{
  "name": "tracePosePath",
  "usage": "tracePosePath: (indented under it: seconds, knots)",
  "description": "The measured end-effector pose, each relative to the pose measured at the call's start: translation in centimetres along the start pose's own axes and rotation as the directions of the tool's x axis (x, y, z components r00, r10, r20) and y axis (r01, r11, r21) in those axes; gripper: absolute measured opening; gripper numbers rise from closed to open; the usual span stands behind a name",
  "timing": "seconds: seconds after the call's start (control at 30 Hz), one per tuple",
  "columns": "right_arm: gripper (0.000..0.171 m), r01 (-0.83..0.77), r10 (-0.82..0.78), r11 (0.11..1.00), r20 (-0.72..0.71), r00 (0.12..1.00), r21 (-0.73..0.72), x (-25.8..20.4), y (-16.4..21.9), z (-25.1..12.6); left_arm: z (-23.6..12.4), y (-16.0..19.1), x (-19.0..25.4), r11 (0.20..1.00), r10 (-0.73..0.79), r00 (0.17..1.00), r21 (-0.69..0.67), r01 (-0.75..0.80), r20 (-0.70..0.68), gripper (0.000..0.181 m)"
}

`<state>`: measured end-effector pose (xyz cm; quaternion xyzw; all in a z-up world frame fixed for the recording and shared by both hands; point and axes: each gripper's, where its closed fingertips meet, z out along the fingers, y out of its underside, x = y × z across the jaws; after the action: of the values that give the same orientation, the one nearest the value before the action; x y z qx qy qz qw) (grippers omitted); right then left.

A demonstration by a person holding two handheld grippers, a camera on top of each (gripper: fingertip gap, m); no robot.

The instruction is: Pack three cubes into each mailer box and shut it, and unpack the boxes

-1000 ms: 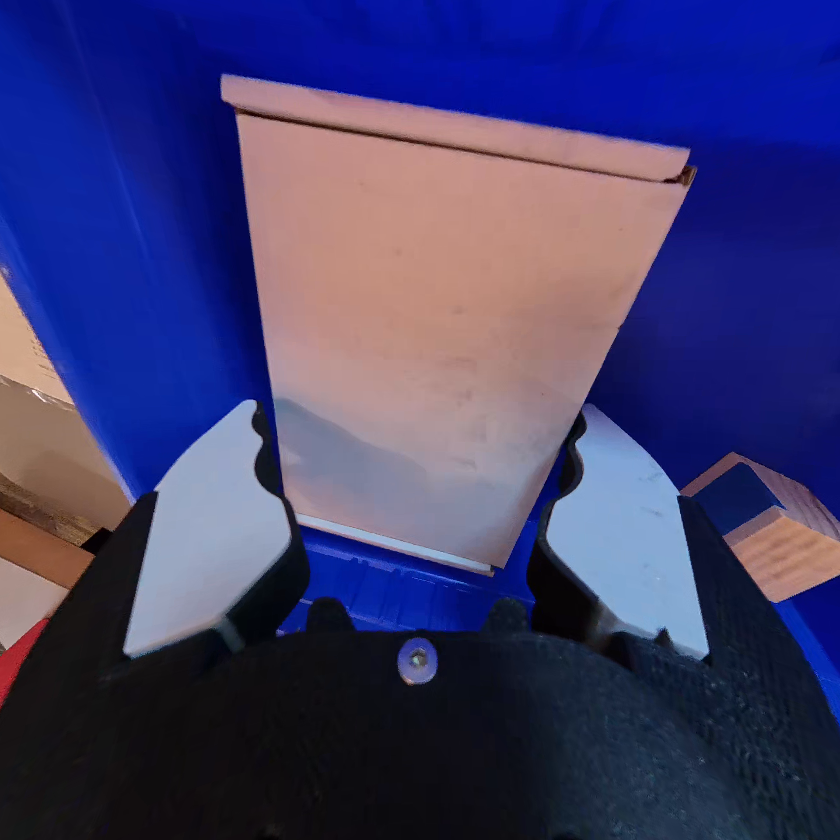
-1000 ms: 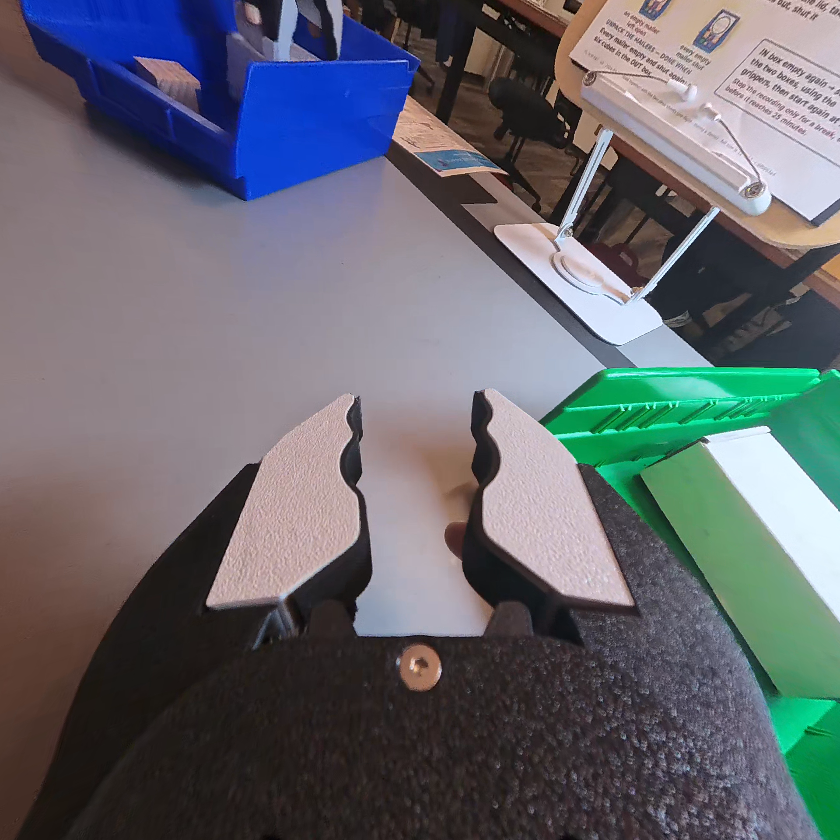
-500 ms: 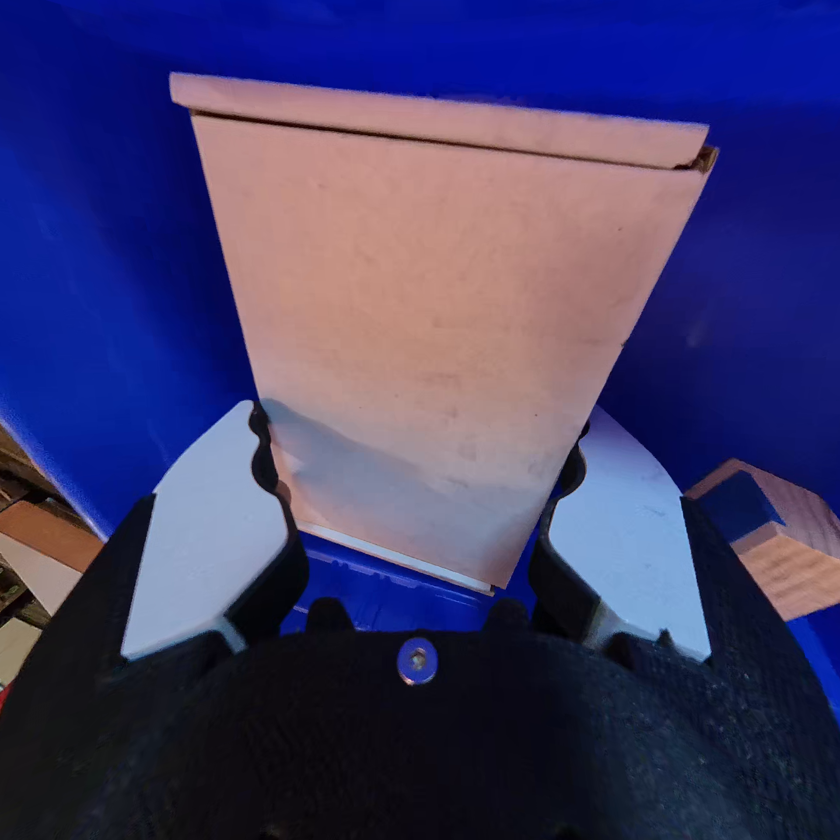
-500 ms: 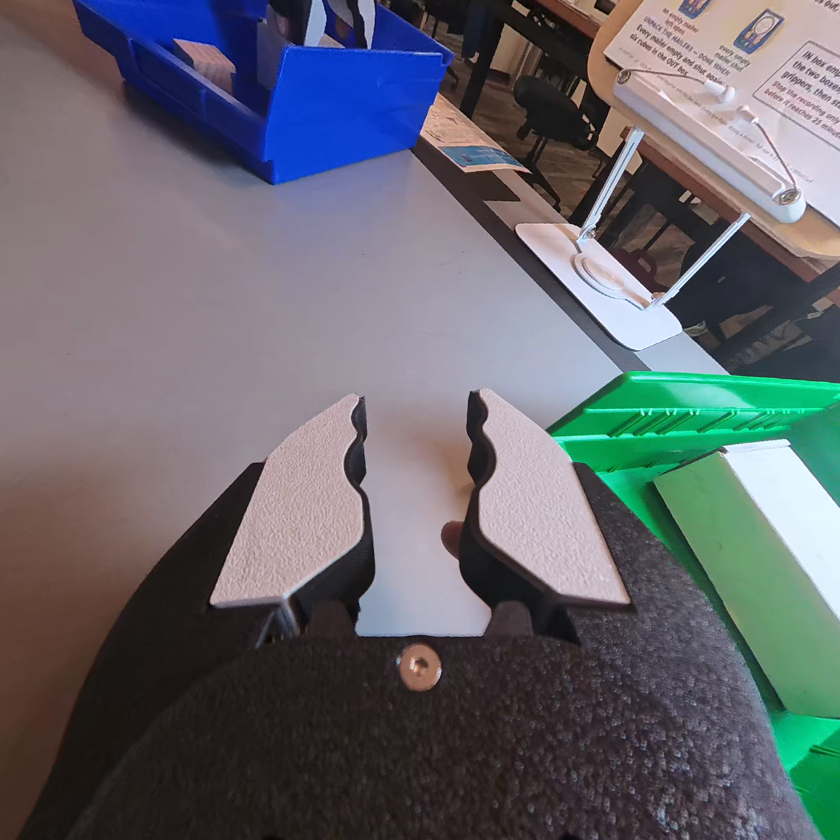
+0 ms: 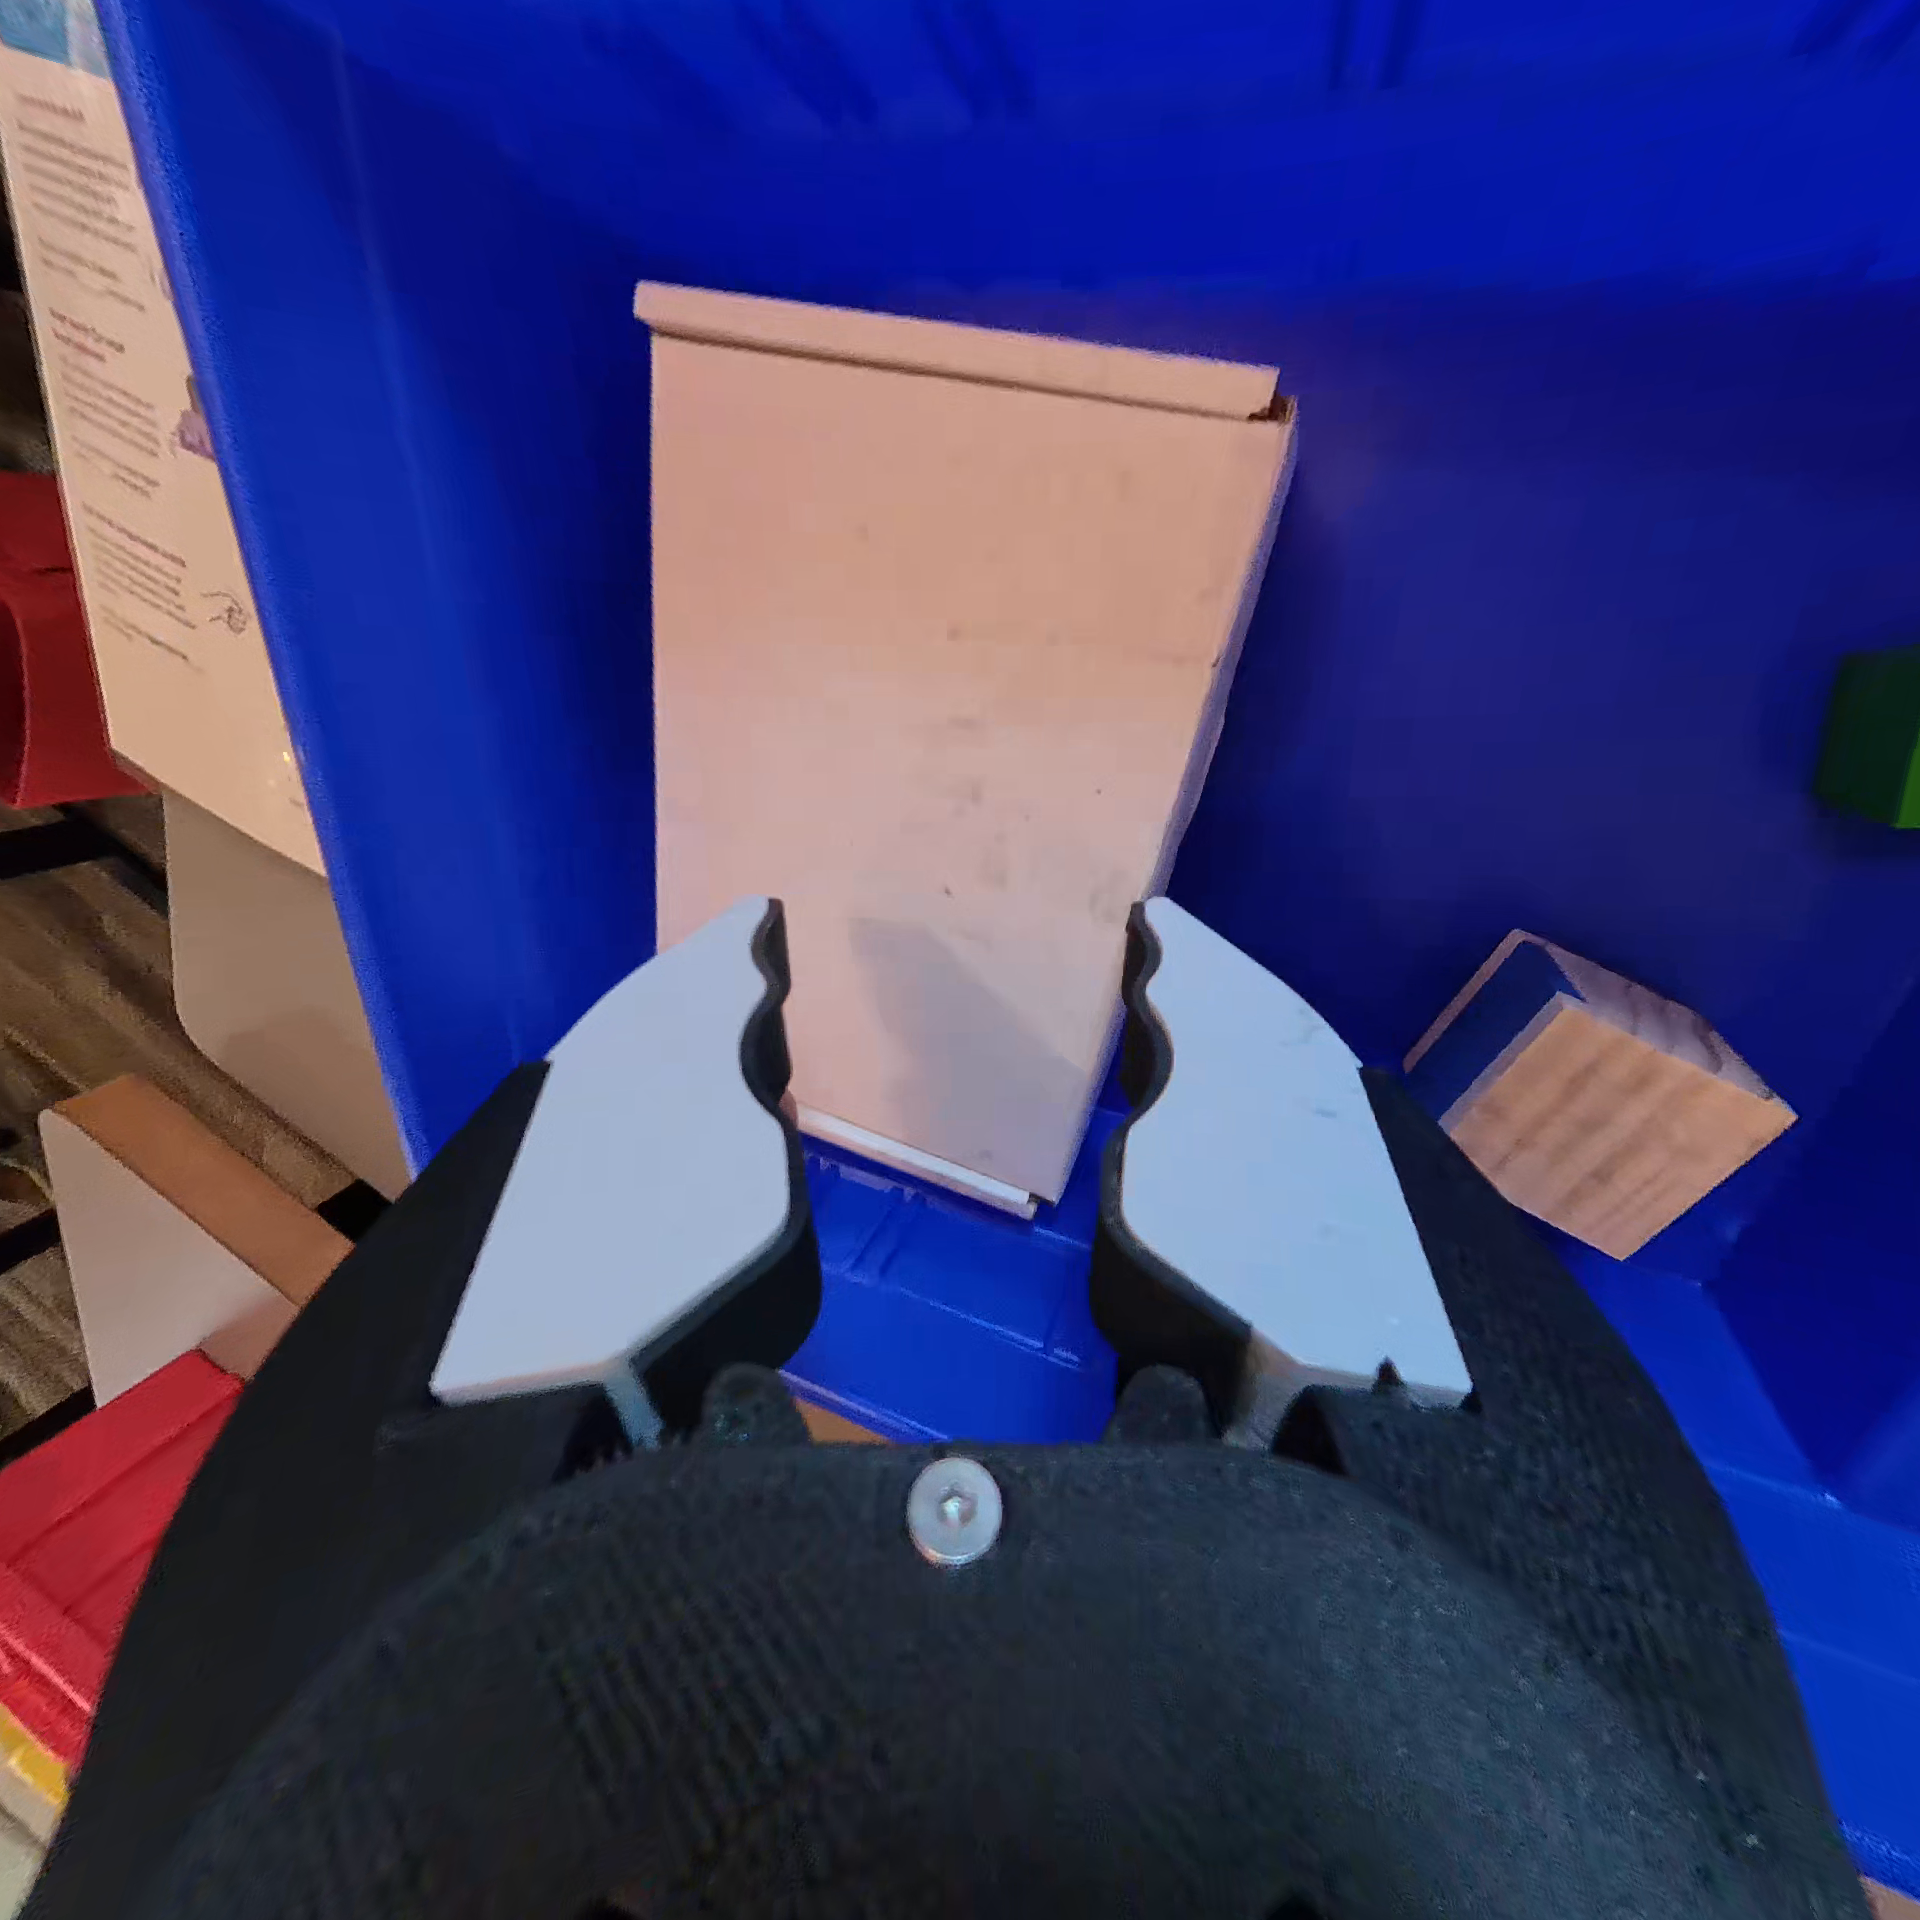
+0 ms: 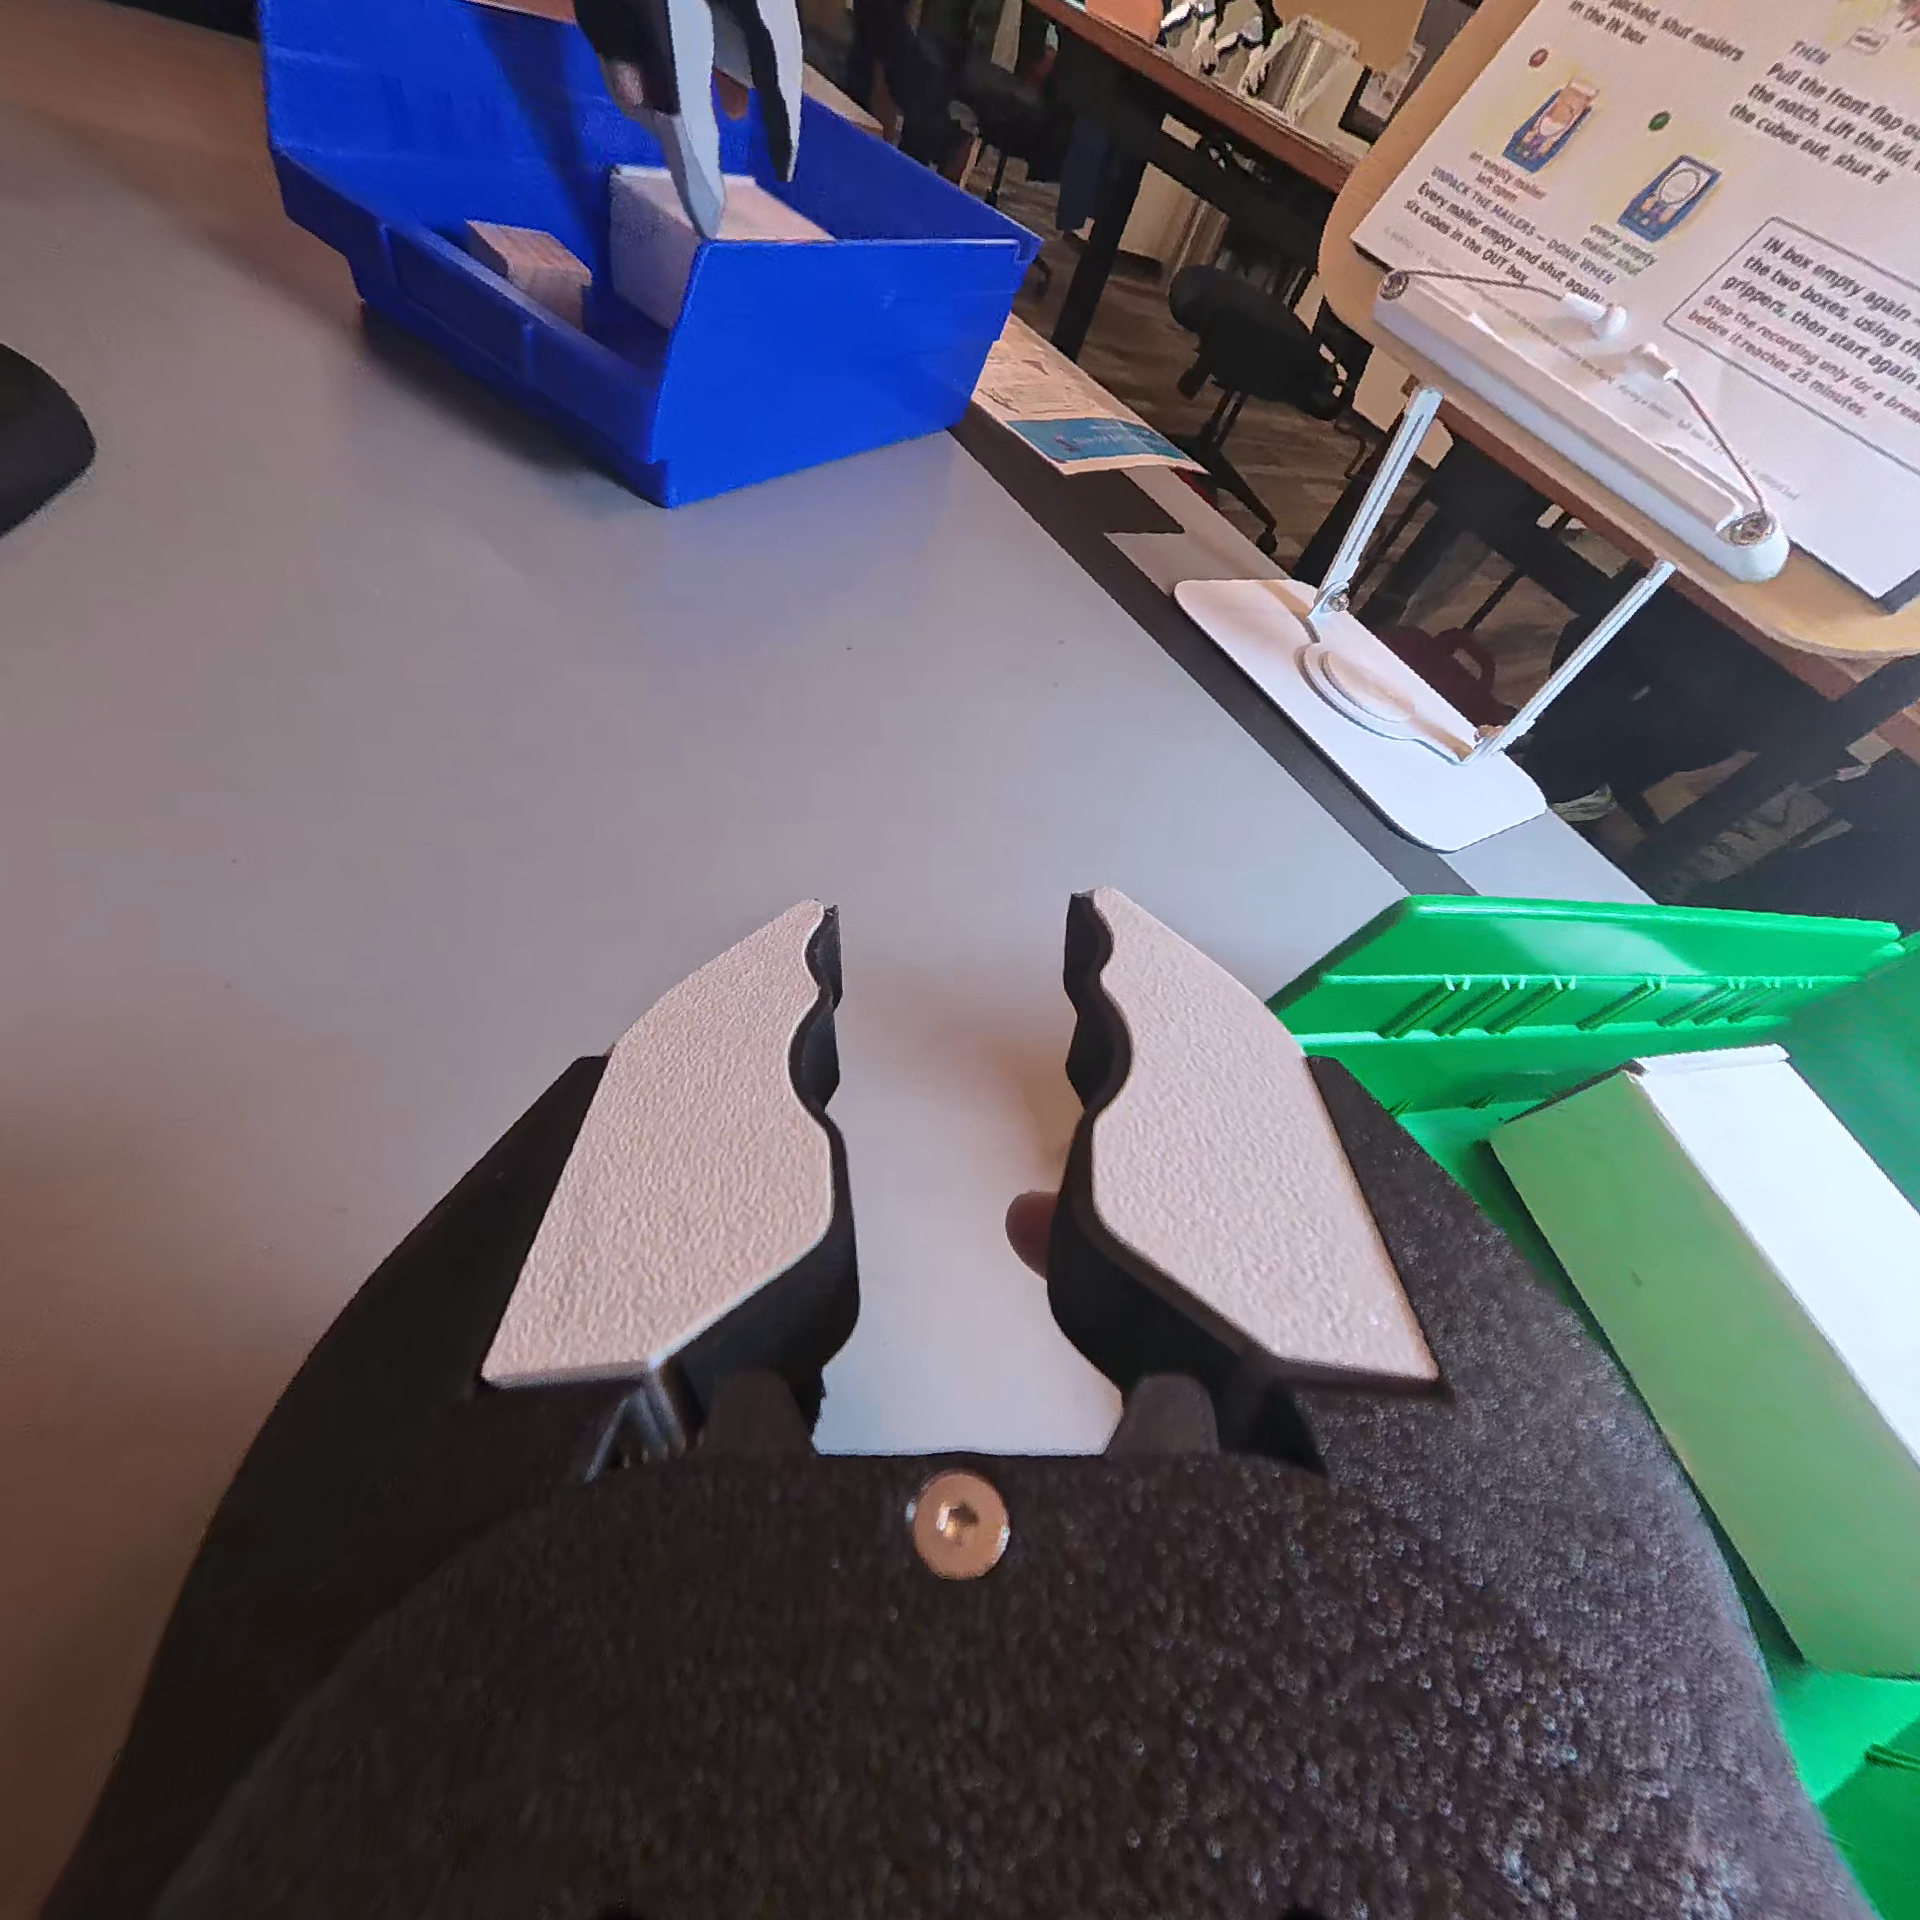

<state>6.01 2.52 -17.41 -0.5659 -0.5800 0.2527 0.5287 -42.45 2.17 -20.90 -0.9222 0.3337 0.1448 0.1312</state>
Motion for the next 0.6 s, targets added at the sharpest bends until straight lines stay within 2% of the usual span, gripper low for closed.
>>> tracePosePath:
  seconds: [0.1, 0.17, 0.23, 0.37, 0.5, 0.57, 0.6]
  knots:
    - [0.041, 0.003, -0.003, 1.000, -0.001, 1.000, 0.001, 0.0, 0.0, -0.1, 0.0, -0.5, 0.1, 1.000, 0.010, 1.000, 0.008, -0.009, -0.020, 0.084]
    - [0.041, -0.008, 0.008, 1.000, 0.004, 1.000, 0.000, 0.0, 0.0, 0.0, 0.5, -0.5, 0.2, 0.999, 0.011, 0.998, -0.037, -0.014, -0.059, 0.105]
    - [0.041, -0.020, 0.020, 1.000, 0.012, 1.000, -0.005, 0.0, 0.2, 0.2, 1.0, -0.5, 0.0, 0.997, 0.002, 0.994, -0.070, -0.010, -0.106, 0.117]
    - [0.041, -0.029, 0.029, 0.999, 0.021, 0.999, -0.029, -0.2, 1.0, 0.5, 2.5, -0.1, -1.0, 0.987, -0.050, 0.980, -0.159, 0.019, -0.191, 0.130]
    - [0.041, -0.043, 0.045, 0.998, 0.034, 0.998, -0.055, -0.2, 1.8, 0.9, 4.6, 0.3, -0.3, 0.970, -0.096, 0.947, -0.241, 0.020, -0.307, 0.135]
    - [0.040, -0.051, 0.054, 0.996, 0.037, 0.998, -0.068, -0.1, 2.2, 1.1, 5.8, 0.7, 0.5, 0.957, -0.057, 0.945, -0.288, -0.040, -0.322, 0.147]
    - [0.040, -0.055, 0.058, 0.996, 0.037, 0.998, -0.072, -0.1, 2.4, 1.1, 5.8, 0.4, 0.5, 0.960, -0.045, 0.946, -0.275, -0.047, -0.322, 0.147]
